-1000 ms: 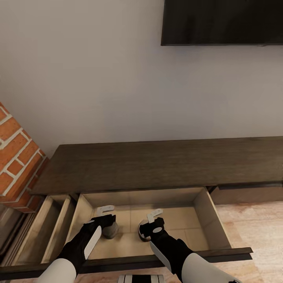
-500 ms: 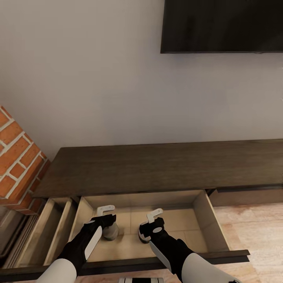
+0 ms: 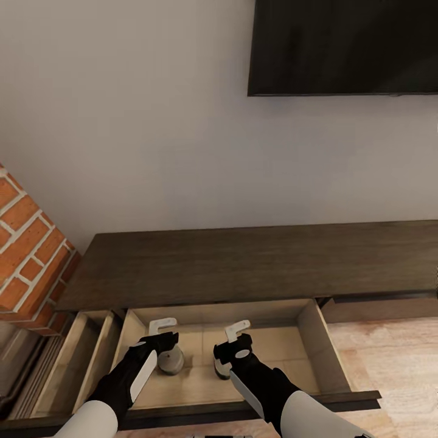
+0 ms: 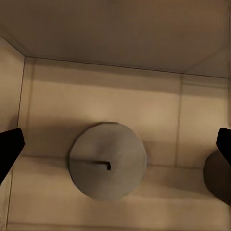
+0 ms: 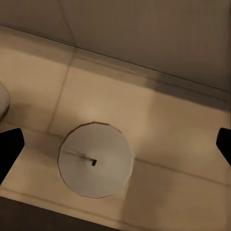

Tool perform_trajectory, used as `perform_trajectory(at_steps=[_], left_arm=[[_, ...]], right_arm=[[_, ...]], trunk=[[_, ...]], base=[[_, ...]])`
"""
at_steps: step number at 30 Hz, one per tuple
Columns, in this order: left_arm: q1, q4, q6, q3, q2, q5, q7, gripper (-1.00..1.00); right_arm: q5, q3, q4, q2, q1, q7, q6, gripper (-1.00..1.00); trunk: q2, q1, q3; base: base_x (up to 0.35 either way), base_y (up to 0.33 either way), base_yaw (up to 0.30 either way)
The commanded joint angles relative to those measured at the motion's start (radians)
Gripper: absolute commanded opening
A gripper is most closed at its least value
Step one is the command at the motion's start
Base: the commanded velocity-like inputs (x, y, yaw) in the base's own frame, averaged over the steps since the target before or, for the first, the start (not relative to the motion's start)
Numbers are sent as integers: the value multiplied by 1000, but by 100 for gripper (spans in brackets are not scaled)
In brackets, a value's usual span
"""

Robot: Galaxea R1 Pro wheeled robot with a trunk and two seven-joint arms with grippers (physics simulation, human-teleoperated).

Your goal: Place each of the two pumpkins and all three candles from the living room inside a cabinet in the living room (use any cabinet), then make sure every cabinet is closed, and position the cauldron so it is next to a table in the living room.

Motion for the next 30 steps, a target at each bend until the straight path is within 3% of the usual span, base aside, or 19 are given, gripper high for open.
perform_trajectory(at_steps=[1, 6, 17, 19, 22, 23, 24, 26, 30], left_arm=[[0, 0, 0, 0, 0, 0, 0, 100], [0, 0, -1, -2, 1, -1, 0, 100], [0, -3, -1, -3, 1, 0, 0, 100], [0, -4, -1, -3, 1, 0, -1, 100], [0, -25, 0, -1, 4, 3, -3, 100], [44, -255, 19, -2, 54, 11, -4, 100], [74, -323, 40, -2, 61, 12, -5, 100], [121, -436, 104, -3, 65, 12, -5, 100], [165, -526, 183, -4, 64, 11, -5, 100]], right_arm=[[0, 0, -1, 0, 0, 0, 0, 100], [0, 0, -5, 0, 0, 1, 0, 100], [0, 0, -8, 0, -1, 2, 0, 100], [1, 2, -32, 0, -1, 3, 0, 100], [1, 4, -150, 0, 2, 5, -1, 100], [1, 4, -393, -57, 12, 24, -1, 100], [1, 5, -449, -82, 16, 26, 2, 100], [0, 6, -508, -105, 28, 27, 9, 100], [-1, 7, -535, -115, 40, 27, 18, 100]], trunk=[[7, -4, 3], [42, -23, 19], [119, -65, 53], [133, -73, 60], [154, -84, 69], [154, -84, 69], [154, -84, 69], [154, -84, 69], [154, -84, 69]], base=[[0, 0, 0], [-104, 0, 0], [-317, 0, 0], [-257, 0, 0], [-81, 0, 0], [-3, 0, 0], [-2, 0, 0], [-1, 0, 0], [-11, 0, 0]])
